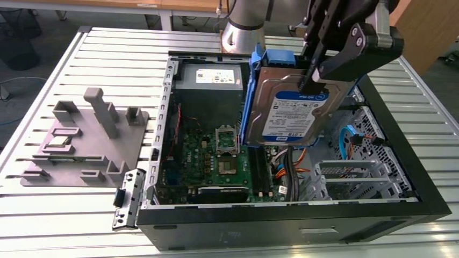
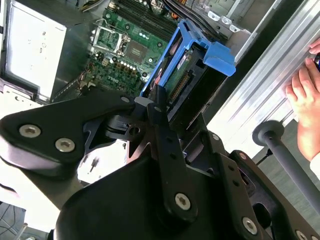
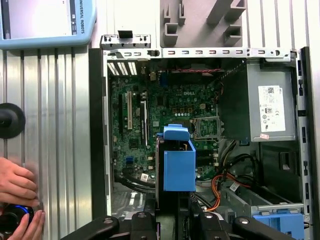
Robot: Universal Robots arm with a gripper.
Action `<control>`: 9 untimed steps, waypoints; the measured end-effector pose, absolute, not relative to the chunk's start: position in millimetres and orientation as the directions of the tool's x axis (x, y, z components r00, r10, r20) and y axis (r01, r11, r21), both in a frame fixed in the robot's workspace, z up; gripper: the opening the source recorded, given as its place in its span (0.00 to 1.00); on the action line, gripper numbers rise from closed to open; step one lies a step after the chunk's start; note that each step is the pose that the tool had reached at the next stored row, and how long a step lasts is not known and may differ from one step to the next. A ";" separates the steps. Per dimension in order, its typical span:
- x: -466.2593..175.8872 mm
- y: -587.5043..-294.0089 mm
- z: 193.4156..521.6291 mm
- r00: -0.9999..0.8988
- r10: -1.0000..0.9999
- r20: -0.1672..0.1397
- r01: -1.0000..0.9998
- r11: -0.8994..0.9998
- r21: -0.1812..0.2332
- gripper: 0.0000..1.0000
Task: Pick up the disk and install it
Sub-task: 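Insert the disk into the insertion slot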
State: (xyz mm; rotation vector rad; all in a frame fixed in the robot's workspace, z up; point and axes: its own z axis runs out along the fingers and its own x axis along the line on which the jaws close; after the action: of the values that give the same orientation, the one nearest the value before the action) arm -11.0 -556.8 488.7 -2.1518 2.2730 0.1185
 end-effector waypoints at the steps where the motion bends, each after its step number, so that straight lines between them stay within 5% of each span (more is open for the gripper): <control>1: -10.7 -556.8 488.7 -0.056 -0.997 -0.059 -0.997 0.053 0.048 0.35; 9: 3.5 -556.9 488.6 -0.056 -0.997 -0.059 -0.997 0.053 0.049 0.35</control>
State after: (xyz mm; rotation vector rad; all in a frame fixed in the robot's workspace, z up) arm 3.5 -556.9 488.6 -2.1519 2.2731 0.1185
